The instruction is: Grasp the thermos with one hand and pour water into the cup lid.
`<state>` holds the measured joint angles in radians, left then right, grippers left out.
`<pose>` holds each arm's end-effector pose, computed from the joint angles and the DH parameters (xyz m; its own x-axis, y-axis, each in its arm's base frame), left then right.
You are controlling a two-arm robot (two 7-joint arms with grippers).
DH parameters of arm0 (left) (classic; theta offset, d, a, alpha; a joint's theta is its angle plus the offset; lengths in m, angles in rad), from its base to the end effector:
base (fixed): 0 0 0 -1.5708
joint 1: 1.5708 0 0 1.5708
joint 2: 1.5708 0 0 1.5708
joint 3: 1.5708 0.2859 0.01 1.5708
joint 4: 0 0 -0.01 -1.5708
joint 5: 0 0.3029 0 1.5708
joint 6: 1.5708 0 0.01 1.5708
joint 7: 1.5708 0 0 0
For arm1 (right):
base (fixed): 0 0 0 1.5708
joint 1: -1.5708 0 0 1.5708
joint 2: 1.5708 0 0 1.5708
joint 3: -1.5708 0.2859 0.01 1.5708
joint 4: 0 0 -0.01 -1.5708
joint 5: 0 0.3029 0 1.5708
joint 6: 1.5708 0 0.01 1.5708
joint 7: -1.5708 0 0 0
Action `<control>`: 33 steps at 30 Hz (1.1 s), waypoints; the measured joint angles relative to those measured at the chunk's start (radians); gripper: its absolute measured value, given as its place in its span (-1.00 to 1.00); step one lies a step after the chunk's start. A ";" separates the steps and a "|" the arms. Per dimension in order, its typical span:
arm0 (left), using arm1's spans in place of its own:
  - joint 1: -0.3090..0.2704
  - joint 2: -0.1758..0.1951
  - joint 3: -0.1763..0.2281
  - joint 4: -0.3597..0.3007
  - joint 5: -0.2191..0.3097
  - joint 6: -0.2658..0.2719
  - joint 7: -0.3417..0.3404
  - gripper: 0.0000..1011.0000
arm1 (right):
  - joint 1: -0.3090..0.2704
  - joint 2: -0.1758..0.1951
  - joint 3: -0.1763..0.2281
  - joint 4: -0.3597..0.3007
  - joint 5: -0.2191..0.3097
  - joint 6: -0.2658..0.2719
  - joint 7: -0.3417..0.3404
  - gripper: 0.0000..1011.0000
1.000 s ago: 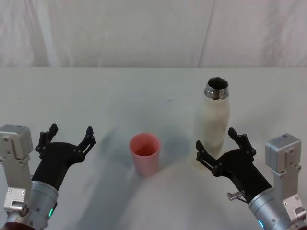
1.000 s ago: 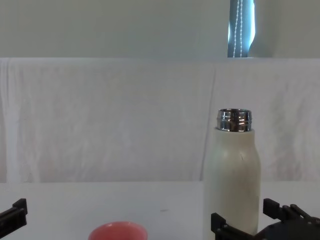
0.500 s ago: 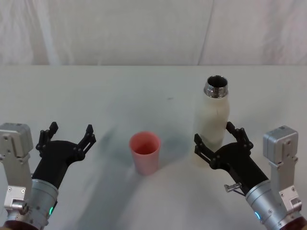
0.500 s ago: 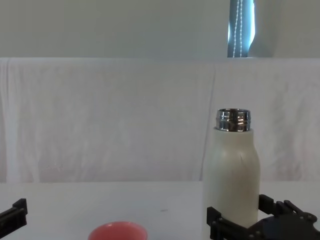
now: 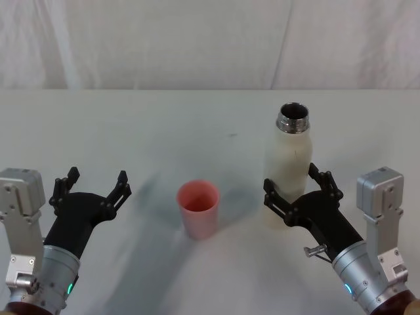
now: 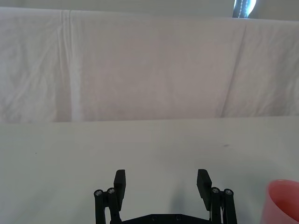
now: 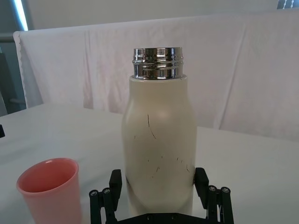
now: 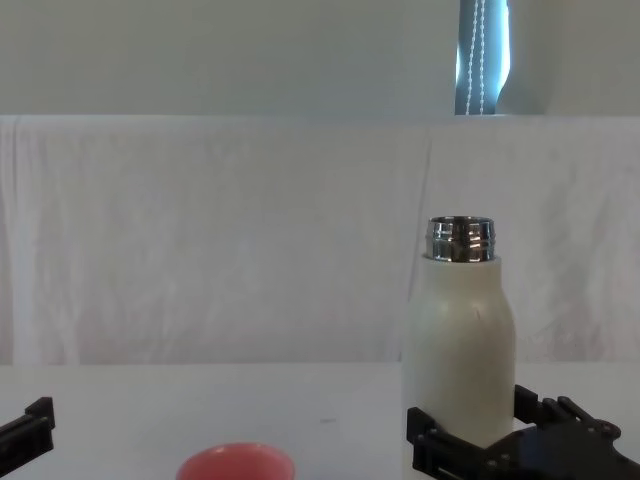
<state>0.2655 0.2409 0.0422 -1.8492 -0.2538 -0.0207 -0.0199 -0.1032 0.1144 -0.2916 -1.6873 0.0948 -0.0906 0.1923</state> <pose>0.2481 0.0371 -0.2814 0.1245 0.9917 -0.0327 -0.9921 0.1240 -0.0175 0.2790 0.0623 -0.2978 0.4733 -0.8809 -0.0010 0.8784 0.4718 0.0766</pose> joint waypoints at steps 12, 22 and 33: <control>0.000 0.000 0.000 0.000 0.000 0.000 0.000 0.98 | 0.022 -0.003 -0.007 0.023 0.000 0.001 0.000 0.98; 0.000 0.000 0.000 0.000 0.000 0.000 0.000 0.98 | 0.047 -0.007 -0.010 0.047 0.000 0.004 0.001 0.98; 0.000 0.000 0.000 0.000 0.000 0.000 0.000 0.98 | 0.074 -0.012 -0.011 0.076 0.000 0.007 0.001 0.98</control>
<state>0.2655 0.2410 0.0422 -1.8492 -0.2538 -0.0208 -0.0199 -0.0293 0.1021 -0.3028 -1.6111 0.0947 -0.0834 0.1932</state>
